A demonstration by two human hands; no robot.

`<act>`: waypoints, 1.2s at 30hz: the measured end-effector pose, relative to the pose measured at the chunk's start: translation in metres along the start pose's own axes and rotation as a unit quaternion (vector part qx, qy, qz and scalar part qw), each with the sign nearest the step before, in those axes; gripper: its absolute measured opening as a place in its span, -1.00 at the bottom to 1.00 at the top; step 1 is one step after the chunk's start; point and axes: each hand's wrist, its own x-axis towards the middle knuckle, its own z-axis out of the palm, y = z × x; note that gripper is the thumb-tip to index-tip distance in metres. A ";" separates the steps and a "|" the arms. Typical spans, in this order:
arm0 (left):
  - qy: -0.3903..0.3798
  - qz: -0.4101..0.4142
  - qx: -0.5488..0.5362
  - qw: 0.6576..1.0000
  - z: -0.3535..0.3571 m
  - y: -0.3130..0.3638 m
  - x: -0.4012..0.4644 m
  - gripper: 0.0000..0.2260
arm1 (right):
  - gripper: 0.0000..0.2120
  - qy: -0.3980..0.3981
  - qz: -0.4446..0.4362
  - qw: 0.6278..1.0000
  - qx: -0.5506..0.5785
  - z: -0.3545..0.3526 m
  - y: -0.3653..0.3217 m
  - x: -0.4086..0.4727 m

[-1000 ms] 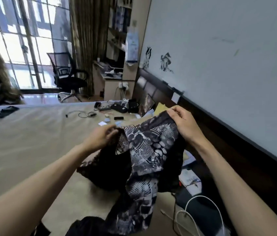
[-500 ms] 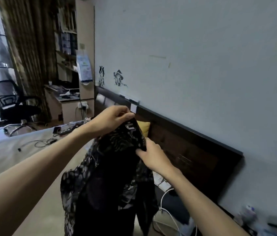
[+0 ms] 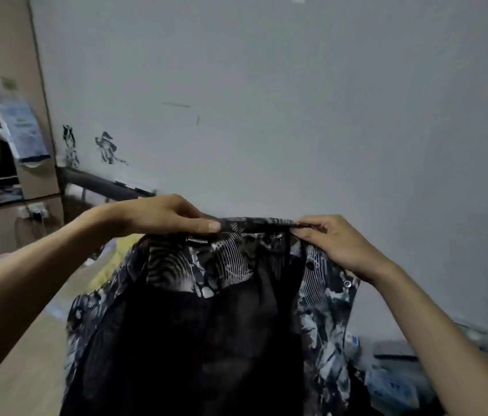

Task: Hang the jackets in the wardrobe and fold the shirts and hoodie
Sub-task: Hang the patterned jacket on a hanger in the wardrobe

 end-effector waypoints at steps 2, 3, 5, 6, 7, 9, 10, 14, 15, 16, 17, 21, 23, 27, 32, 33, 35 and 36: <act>-0.085 -0.031 -0.009 0.996 0.024 -0.006 0.028 -0.66 | -0.80 0.056 -0.005 0.998 -0.005 -0.036 0.005 -0.005; -0.114 -0.036 0.001 0.993 0.039 -0.012 0.041 -0.67 | -0.80 0.077 -0.002 0.997 -0.003 -0.053 0.011 -0.011; -0.138 -0.024 -0.002 0.990 0.066 -0.020 0.063 -0.74 | -0.84 0.116 0.014 0.993 0.011 -0.085 0.023 -0.025; -0.130 -0.011 -0.031 0.991 0.074 -0.023 0.077 -0.74 | -0.86 0.136 0.023 0.990 0.011 -0.103 0.030 -0.034; -0.114 0.001 -0.068 0.991 0.079 -0.023 0.089 -0.69 | -0.87 0.151 0.030 0.988 0.003 -0.117 0.034 -0.043; -0.104 0.030 -0.127 0.986 0.084 -0.010 0.121 -0.49 | -0.89 0.191 0.034 0.981 -0.027 -0.147 0.041 -0.064; -0.111 0.044 -0.147 0.982 0.088 0.004 0.137 -0.46 | -0.90 0.216 0.035 0.975 -0.041 -0.162 0.044 -0.075; -0.100 0.103 -0.176 0.974 0.120 0.070 0.195 -0.44 | -0.64 0.287 0.042 0.944 -0.160 -0.212 0.051 -0.120; -0.080 0.134 -0.190 0.969 0.128 0.088 0.210 -0.41 | -0.55 0.300 0.056 0.931 -0.199 -0.221 0.051 -0.133; -0.066 0.171 -0.205 0.962 0.137 0.106 0.224 -0.40 | -0.53 0.319 0.066 0.917 -0.231 -0.230 0.050 -0.147; -0.059 0.207 -0.211 0.953 0.147 0.129 0.236 -0.42 | -0.57 0.342 0.075 0.900 -0.258 -0.240 0.048 -0.160; -0.038 0.326 -0.209 0.921 0.181 0.214 0.274 -0.77 | -0.58 0.403 0.101 0.845 -0.336 -0.276 0.038 -0.209; -0.044 0.364 -0.198 0.909 0.192 0.241 0.299 -0.76 | -0.46 0.420 0.117 0.825 -0.360 -0.293 0.039 -0.226; -0.079 0.442 -0.174 0.876 0.218 0.293 0.346 -0.78 | -0.55 0.477 0.144 0.764 -0.410 -0.318 0.037 -0.262; -0.135 0.525 -0.185 0.819 0.274 0.365 0.378 -0.86 | -0.62 0.535 0.235 0.669 -0.459 -0.319 0.008 -0.315; -0.158 0.538 -0.192 0.805 0.286 0.378 0.381 -0.85 | -0.61 0.544 0.255 0.647 -0.470 -0.315 0.002 -0.325; -0.198 0.562 -0.203 0.777 0.309 0.401 0.385 -0.85 | -0.62 0.569 0.276 0.610 -0.478 -0.303 -0.009 -0.347; -0.212 0.576 -0.205 0.763 0.320 0.412 0.385 -0.85 | -0.63 0.582 0.285 0.592 -0.479 -0.297 -0.013 -0.358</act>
